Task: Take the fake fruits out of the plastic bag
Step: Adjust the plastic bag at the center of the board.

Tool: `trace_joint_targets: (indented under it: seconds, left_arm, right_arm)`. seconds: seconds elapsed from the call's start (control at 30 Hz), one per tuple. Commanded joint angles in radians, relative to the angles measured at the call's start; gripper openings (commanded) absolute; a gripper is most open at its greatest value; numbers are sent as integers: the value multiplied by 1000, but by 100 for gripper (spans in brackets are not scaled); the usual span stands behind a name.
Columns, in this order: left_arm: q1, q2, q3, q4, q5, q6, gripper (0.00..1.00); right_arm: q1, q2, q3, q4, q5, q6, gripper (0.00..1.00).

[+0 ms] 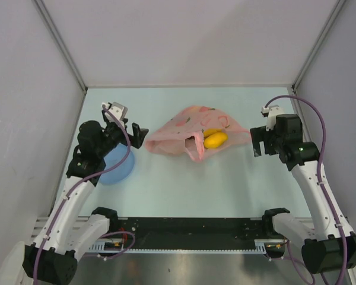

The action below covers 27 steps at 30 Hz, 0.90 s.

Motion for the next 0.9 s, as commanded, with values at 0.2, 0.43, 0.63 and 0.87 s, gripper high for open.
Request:
trace_joint_targets:
  seconds: [0.2,0.43,0.63,0.87]
  left_arm:
    - [-47,189,444,-287,337,18,95]
    - [-205,320,625,-400,313,167,92]
    - [-311,449,787,-572,299,229,88]
    - [-432,474,749,-647,406,244,82]
  right_arm:
    - [11,-7,83,73,-58,-68,97]
    - [0,102,154,48,-170,-41,93]
    - [0,198,152,2,-272,-50,90]
    - [14,289,145,91,-190,-114,90]
